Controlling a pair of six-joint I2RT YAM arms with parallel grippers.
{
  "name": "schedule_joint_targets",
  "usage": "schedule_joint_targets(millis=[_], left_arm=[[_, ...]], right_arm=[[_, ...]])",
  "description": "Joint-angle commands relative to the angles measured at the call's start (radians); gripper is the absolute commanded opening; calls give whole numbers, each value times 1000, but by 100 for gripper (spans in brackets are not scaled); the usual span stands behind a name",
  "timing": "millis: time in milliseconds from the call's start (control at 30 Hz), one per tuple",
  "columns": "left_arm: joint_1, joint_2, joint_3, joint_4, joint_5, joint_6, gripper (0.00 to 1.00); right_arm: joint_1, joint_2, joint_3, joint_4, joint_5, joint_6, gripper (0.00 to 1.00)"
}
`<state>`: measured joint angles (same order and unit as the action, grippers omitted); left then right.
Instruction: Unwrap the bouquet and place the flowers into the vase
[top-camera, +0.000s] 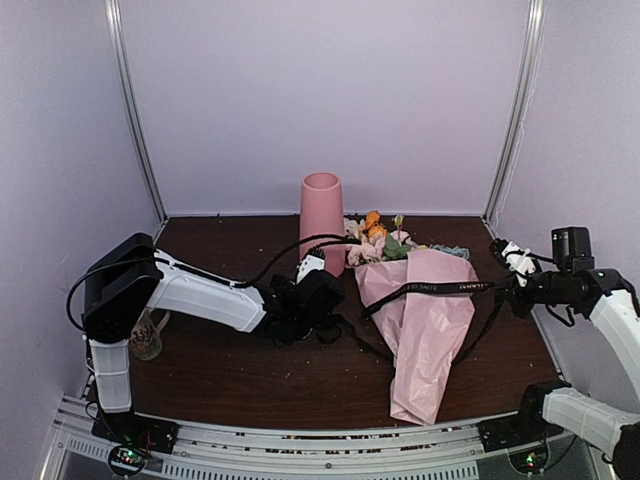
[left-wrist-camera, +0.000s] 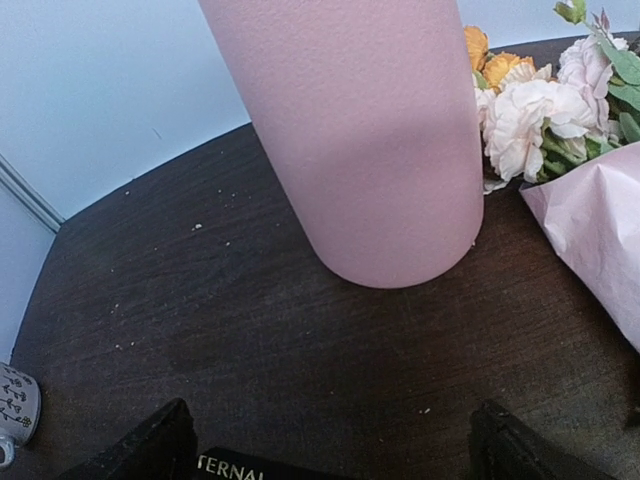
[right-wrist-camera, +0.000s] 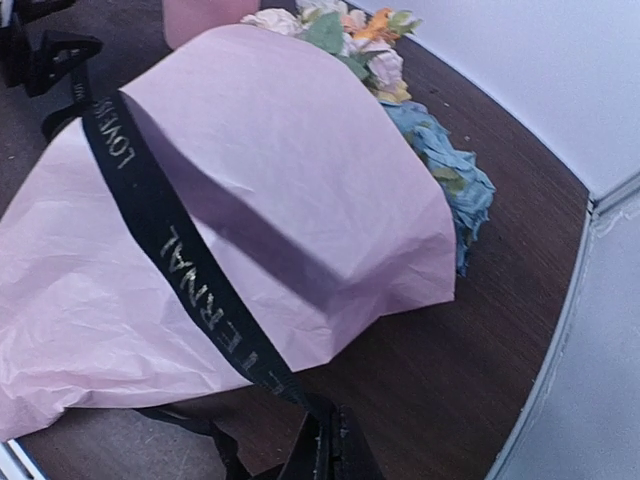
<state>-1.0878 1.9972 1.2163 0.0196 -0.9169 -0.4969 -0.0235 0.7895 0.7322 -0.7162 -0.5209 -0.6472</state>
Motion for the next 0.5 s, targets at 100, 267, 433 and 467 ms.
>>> schedule_joint_targets(millis=[100,267,433,467], left_arm=[[0,-83,-79,38,17,4,98],[0,-150,-137,94,119,53,97],[-1,-211,-167,77,214,102,96],[-1,-224,-174,73,229,105,96]], right_arm=[[-59,-39,-125,199,353,54,3],[-93,-5,-146,185,477,26,19],[-108,-7,-24,-80,161,-89,61],[-104,-22,0,-113,79,-113,67]])
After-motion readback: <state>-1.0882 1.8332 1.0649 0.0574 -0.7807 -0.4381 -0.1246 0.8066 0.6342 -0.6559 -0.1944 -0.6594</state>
